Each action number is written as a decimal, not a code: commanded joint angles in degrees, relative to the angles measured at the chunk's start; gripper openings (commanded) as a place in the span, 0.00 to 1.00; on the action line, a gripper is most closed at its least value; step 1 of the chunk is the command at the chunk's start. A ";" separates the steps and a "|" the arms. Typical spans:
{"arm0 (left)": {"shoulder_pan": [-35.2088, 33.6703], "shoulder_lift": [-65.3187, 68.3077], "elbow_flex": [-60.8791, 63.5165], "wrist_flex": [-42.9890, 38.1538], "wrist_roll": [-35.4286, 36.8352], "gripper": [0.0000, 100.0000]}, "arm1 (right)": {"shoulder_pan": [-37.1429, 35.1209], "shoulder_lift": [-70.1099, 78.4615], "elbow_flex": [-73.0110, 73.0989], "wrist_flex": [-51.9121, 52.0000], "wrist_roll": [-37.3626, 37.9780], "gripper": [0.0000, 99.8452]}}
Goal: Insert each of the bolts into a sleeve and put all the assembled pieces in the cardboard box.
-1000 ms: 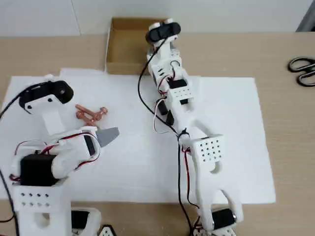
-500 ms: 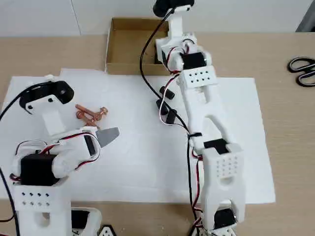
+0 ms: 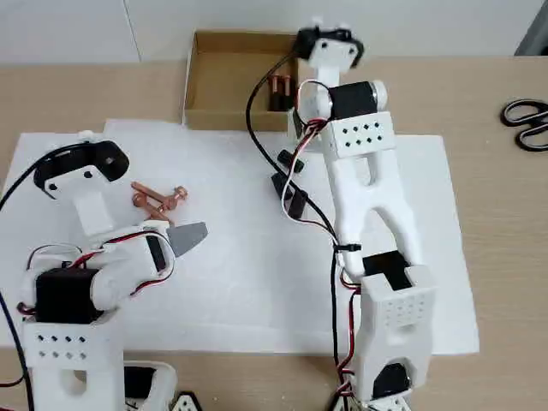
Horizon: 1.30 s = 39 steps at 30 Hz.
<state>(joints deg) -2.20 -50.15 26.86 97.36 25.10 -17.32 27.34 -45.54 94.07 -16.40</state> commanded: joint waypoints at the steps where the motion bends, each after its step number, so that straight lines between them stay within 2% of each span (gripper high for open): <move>1: 0.00 -0.62 -0.13 0.09 -0.26 0.34 | -0.92 0.04 -0.09 1.36 -2.20 0.20; 10: -0.26 -0.62 -0.13 0.18 -0.26 0.34 | -4.26 10.24 2.20 1.36 -3.25 0.20; 25: -0.26 -0.62 -0.13 0.18 -0.26 0.34 | -4.00 21.05 2.11 0.57 -3.16 0.20; 34: -0.26 -0.62 -0.13 0.18 -0.26 0.34 | -3.21 21.05 1.85 -0.13 -2.90 0.00; 39: -0.26 -0.62 -0.13 0.18 -0.26 0.34 | -1.27 20.88 1.85 -0.04 -2.90 0.00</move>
<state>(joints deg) -2.20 -50.15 26.86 97.36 25.10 -19.34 48.53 -43.25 94.68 -19.30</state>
